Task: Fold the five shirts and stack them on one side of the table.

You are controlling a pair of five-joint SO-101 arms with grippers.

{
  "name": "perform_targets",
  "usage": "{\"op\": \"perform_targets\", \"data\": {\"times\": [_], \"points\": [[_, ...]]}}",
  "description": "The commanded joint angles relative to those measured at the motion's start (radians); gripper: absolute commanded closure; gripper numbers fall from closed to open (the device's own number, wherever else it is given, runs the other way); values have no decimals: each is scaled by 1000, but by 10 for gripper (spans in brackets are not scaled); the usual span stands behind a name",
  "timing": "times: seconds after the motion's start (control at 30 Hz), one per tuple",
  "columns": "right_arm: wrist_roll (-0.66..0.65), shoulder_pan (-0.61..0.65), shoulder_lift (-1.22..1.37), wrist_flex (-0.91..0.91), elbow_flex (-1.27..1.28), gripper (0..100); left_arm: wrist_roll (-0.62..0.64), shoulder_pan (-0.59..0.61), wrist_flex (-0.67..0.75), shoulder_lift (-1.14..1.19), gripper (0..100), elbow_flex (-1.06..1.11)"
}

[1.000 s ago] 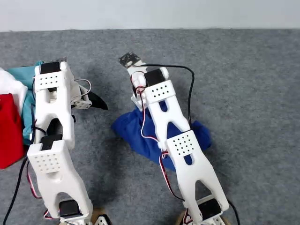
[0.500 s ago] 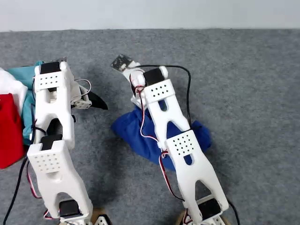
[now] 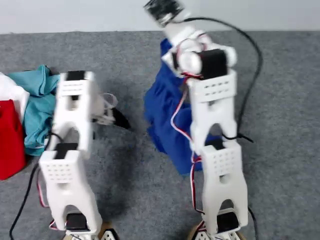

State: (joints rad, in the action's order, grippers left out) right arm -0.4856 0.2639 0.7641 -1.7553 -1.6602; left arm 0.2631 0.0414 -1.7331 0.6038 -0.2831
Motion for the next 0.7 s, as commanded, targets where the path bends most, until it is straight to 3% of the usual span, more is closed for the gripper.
{"op": "perform_targets", "data": {"times": [0.0,0.13,0.27,0.5,0.67], "points": [[41,-76,-62,-42,-14,989,5,-175,-20,-15,577,15],[58,-173,-68,-42,-21,989,-52,-359,-20,-11,577,41],[60,-298,-128,-42,-21,989,-135,-470,-20,-14,577,77],[61,-519,-219,-44,-14,989,-204,-540,-18,-9,577,84],[66,-572,-217,-44,-14,989,-201,-574,75,-8,577,84]]}}
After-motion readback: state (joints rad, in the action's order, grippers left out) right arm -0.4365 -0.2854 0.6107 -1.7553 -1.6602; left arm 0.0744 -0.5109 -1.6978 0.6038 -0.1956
